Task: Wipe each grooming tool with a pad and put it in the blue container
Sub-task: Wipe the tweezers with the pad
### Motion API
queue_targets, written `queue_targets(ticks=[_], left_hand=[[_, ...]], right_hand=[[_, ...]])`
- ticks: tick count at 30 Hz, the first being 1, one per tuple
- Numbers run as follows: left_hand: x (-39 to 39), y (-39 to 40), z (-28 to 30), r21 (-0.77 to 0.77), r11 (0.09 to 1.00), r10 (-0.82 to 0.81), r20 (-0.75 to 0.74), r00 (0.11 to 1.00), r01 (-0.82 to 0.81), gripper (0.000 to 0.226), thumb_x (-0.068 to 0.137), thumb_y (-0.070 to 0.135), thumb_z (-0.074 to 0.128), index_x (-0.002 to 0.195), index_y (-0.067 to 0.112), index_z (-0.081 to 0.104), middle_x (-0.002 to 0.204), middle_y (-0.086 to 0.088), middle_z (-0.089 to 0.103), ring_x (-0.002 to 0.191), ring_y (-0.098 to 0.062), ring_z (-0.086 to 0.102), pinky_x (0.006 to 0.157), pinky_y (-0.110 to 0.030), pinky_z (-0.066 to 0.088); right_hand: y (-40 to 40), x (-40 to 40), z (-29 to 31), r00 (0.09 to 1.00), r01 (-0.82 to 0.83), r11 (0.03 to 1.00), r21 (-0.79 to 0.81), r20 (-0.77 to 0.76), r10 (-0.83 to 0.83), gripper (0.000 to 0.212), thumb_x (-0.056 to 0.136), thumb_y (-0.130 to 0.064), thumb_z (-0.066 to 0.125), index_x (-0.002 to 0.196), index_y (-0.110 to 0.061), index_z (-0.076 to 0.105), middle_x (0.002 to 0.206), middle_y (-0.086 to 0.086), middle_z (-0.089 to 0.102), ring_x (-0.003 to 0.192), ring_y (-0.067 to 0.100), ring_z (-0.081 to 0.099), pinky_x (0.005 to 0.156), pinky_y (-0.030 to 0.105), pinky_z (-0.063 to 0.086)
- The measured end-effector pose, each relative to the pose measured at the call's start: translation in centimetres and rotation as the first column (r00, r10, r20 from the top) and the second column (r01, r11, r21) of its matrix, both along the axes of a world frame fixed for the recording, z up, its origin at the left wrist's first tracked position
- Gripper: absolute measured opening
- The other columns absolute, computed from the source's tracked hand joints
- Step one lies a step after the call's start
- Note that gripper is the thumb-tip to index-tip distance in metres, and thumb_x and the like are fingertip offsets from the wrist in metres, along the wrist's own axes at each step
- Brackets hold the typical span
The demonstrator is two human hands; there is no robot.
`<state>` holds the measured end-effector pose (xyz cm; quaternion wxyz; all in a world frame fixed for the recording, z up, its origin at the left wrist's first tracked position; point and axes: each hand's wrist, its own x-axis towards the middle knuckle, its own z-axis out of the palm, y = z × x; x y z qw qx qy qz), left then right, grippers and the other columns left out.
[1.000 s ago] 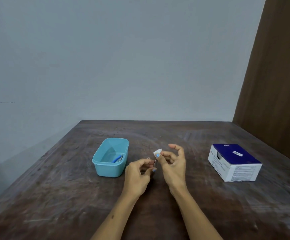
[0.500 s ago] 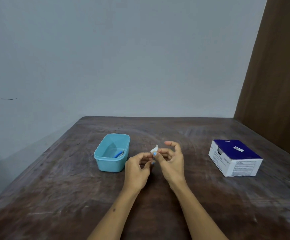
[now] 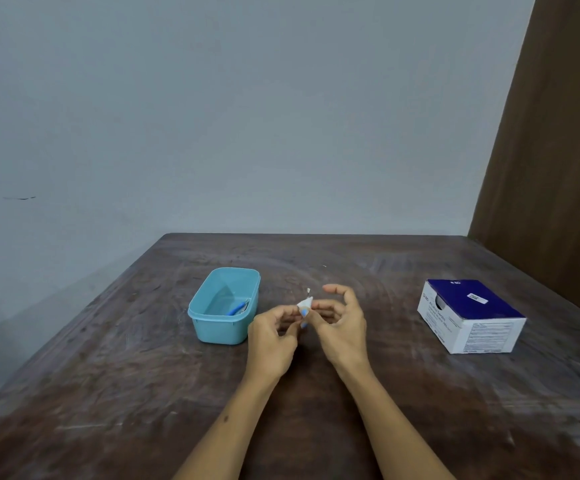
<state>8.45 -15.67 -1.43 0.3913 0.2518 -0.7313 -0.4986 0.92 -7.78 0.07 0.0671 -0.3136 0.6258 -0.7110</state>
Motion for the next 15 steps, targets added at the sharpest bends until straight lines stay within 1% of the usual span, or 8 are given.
queue_targets(ticks=[2, 5, 7, 9, 10, 11, 13, 15], left_hand=[[-0.05, 0.15, 0.08, -0.005, 1.000, -0.030, 0.023, 0.999, 0.030, 0.022, 0.079, -0.005, 0.065, 0.090, 0.013, 0.071, 0.079, 0.007, 0.071, 0.073, -0.001, 0.067, 0.069, -0.020, 0.055], [-0.07, 0.30, 0.06, -0.024, 0.999, -0.041, 0.050, 0.998, 0.043, 0.020, 0.078, -0.001, 0.068, 0.092, 0.012, 0.072, 0.080, 0.004, 0.072, 0.072, -0.003, 0.067, 0.070, -0.021, 0.055], [0.00, 0.24, 0.05, -0.024, 0.999, -0.024, 0.027, 0.999, 0.024, 0.023, 0.078, -0.003, 0.067, 0.090, 0.017, 0.072, 0.080, 0.005, 0.072, 0.074, -0.004, 0.068, 0.071, -0.024, 0.057], [0.07, 0.15, 0.05, -0.008, 1.000, -0.015, -0.004, 1.000, 0.014, 0.030, 0.078, -0.006, 0.065, 0.084, 0.024, 0.070, 0.081, 0.004, 0.073, 0.076, -0.006, 0.069, 0.072, -0.026, 0.057], [0.09, 0.17, 0.07, -0.002, 1.000, -0.014, -0.011, 1.000, 0.014, 0.032, 0.079, -0.006, 0.064, 0.084, 0.025, 0.070, 0.081, 0.005, 0.073, 0.077, -0.006, 0.069, 0.072, -0.026, 0.057], [0.07, 0.24, 0.11, 0.003, 1.000, -0.016, -0.015, 1.000, 0.016, 0.031, 0.079, -0.007, 0.064, 0.085, 0.023, 0.070, 0.081, 0.006, 0.072, 0.076, -0.004, 0.069, 0.071, -0.024, 0.056], [0.00, 0.35, 0.18, 0.019, 0.999, -0.026, -0.022, 0.999, 0.026, 0.024, 0.078, -0.005, 0.066, 0.091, 0.015, 0.071, 0.081, 0.007, 0.072, 0.075, -0.002, 0.068, 0.071, -0.021, 0.056], [-0.17, 0.35, 0.10, 0.025, 0.999, -0.037, -0.012, 0.999, 0.038, 0.021, 0.076, -0.001, 0.070, 0.095, 0.010, 0.071, 0.084, 0.003, 0.073, 0.077, -0.004, 0.068, 0.073, -0.023, 0.056]], right_hand=[[0.11, -0.08, 0.14, 0.999, 0.033, 0.998, -0.053, 0.031, -0.031, 0.042, 0.077, 0.003, 0.069, 0.106, -0.022, 0.050, 0.079, -0.003, 0.070, 0.067, 0.000, 0.066, 0.057, 0.012, 0.049], [0.22, -0.23, 0.32, 0.996, 0.069, 0.992, -0.107, 0.069, -0.062, 0.042, 0.078, 0.000, 0.070, 0.105, -0.025, 0.050, 0.079, -0.002, 0.071, 0.069, 0.000, 0.066, 0.057, 0.012, 0.048], [0.28, -0.02, 0.39, 0.998, 0.030, 0.997, -0.074, 0.055, -0.026, 0.040, 0.077, 0.002, 0.070, 0.102, -0.024, 0.051, 0.077, -0.003, 0.070, 0.063, -0.002, 0.065, 0.056, 0.011, 0.047], [0.29, 0.19, 0.38, 1.000, -0.006, 0.999, -0.047, 0.028, 0.008, 0.038, 0.077, 0.004, 0.070, 0.103, -0.017, 0.052, 0.075, -0.003, 0.069, 0.058, -0.002, 0.064, 0.055, 0.010, 0.047], [0.30, 0.24, 0.42, 1.000, -0.012, 0.999, -0.046, 0.024, 0.013, 0.039, 0.076, 0.004, 0.070, 0.104, -0.016, 0.052, 0.075, -0.002, 0.069, 0.058, -0.002, 0.064, 0.055, 0.010, 0.047], [0.30, 0.23, 0.45, 1.000, -0.011, 0.998, -0.054, 0.027, 0.013, 0.040, 0.076, 0.004, 0.070, 0.105, -0.016, 0.051, 0.076, -0.001, 0.069, 0.059, -0.002, 0.064, 0.055, 0.010, 0.047], [0.25, 0.12, 0.44, 0.998, 0.000, 0.996, -0.093, 0.056, 0.005, 0.042, 0.077, 0.003, 0.070, 0.106, -0.019, 0.050, 0.079, 0.002, 0.070, 0.064, 0.001, 0.066, 0.055, 0.013, 0.049], [0.18, -0.11, 0.38, 0.994, 0.025, 0.988, -0.151, 0.108, -0.008, 0.041, 0.077, 0.002, 0.070, 0.105, -0.020, 0.049, 0.080, 0.003, 0.070, 0.068, 0.004, 0.066, 0.055, 0.014, 0.049]])
